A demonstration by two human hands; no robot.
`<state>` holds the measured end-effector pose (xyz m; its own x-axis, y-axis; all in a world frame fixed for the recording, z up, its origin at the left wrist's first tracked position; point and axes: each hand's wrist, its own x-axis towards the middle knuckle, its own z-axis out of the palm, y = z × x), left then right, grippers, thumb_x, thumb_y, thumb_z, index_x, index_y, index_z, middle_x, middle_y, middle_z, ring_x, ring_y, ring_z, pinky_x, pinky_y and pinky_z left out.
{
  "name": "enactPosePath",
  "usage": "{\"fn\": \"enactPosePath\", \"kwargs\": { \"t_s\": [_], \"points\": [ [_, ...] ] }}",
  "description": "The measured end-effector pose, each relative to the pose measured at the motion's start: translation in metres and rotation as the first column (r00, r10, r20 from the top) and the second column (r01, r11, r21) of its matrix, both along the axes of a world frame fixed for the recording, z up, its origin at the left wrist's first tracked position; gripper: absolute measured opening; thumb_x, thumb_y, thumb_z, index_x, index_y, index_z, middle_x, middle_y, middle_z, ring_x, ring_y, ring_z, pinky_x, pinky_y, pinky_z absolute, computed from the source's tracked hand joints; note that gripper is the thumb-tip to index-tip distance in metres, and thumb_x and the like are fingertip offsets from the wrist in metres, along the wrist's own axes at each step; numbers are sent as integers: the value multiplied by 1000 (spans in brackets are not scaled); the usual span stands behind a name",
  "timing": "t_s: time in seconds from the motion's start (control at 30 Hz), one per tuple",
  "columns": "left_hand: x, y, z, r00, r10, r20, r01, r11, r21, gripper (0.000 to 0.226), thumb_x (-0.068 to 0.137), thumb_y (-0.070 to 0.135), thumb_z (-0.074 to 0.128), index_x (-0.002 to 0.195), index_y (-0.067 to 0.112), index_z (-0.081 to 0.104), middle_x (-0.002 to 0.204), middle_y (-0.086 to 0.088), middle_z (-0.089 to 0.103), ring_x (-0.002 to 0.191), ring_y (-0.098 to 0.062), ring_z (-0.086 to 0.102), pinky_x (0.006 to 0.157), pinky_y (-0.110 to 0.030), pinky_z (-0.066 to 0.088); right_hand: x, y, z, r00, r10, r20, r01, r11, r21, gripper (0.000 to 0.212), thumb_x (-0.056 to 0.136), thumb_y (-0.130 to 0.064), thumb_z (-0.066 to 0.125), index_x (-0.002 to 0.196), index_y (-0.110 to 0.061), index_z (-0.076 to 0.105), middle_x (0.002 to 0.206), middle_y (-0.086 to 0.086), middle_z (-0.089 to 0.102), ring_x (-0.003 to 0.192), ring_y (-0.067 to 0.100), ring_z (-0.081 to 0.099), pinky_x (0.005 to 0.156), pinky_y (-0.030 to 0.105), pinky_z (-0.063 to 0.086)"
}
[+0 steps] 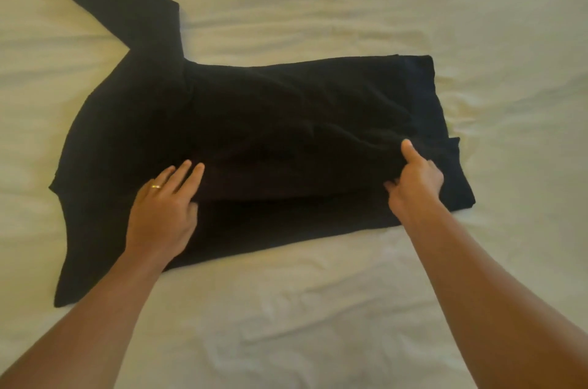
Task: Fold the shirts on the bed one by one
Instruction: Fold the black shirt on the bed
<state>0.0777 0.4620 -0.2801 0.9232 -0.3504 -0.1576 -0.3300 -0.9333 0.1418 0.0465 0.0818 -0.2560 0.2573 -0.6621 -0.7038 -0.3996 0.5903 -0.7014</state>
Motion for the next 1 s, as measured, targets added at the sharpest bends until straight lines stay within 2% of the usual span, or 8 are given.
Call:
{"fn": "enactPosePath", "kwargs": {
  "t_s": [0.1, 0.27, 0.4, 0.5, 0.6, 0.77, 0.93, 1.0],
  "points": [
    [-16, 6, 13, 991, -54, 126, 60, 997, -40, 59, 92, 20, 43, 151, 13, 48, 155, -16, 45, 143, -43, 39, 110, -60, 36, -15, -18, 0, 999, -38, 13, 39, 996, -75, 24, 88, -33, 76, 107, -22, 66, 113, 3, 70, 102, 26, 69, 81, 45, 62],
    [-51, 12, -4, 970, -225, -88, 235, 964, 124, 64, 92, 25, 56, 154, 20, 41, 159, -15, 39, 143, -44, 39, 103, -64, 46, -44, -40, -8, 990, 36, -135, -39, 999, -21, 46, 82, -19, 82, 124, -14, 62, 117, 11, 67, 99, 28, 64, 73, 42, 60],
    [-53, 7, -5, 982, -151, -117, 170, 970, 176, 78, 86, 20, 72, 156, 20, 38, 161, -17, 35, 145, -42, 36, 107, -62, 42, -45, -50, -6, 985, 65, -158, -80, 993, -92, 31, 87, -13, 75, 112, -21, 58, 105, 3, 64, 91, 20, 64, 70, 36, 56],
    [-56, 0, -3, 985, -114, -126, 141, 963, 228, 81, 90, 30, 69, 160, 25, 28, 165, -15, 26, 149, -40, 29, 110, -64, 37, -44, -62, -2, 957, 225, -181, -238, 969, -58, 36, 85, -14, 77, 117, -20, 62, 118, 9, 65, 104, 30, 65, 73, 40, 60],
    [-56, -7, -2, 988, -89, -127, 119, 961, 250, 83, 89, 34, 68, 161, 26, 26, 165, -19, 23, 150, -44, 26, 111, -66, 32, -41, -77, 7, 899, 380, -217, -394, 918, -28, 38, 84, -23, 82, 116, -14, 64, 116, 9, 67, 102, 32, 68, 76, 44, 63],
    [-67, -21, -6, 982, -79, -171, 114, 972, 205, 70, 96, 46, 41, 161, 35, 18, 164, -23, 22, 149, -47, 25, 107, -72, 35, -47, -88, 6, 841, 445, -308, -528, 799, -289, 10, 94, -28, 70, 96, -19, 67, 98, 6, 70, 92, 25, 69, 67, 32, 57],
    [-68, -23, -13, 981, -57, -184, 90, 979, 181, 65, 102, 50, 34, 161, 41, 8, 167, -20, 14, 152, -45, 16, 111, -73, 27, -60, -88, -6, 756, 453, -472, -632, 693, -348, 19, 97, -28, 65, 105, -10, 67, 95, 8, 67, 93, 30, 67, 73, 29, 44],
    [-70, -20, -15, 982, -68, -175, 98, 980, 171, 61, 105, 52, 28, 161, 42, 6, 167, -19, 13, 152, -46, 15, 111, -73, 24, -60, -83, -2, 705, 443, -554, -686, 625, -374, 24, 99, -28, 62, 117, -11, 63, 110, 8, 64, 101, 27, 61, 78, 30, 42]
  ]
}}
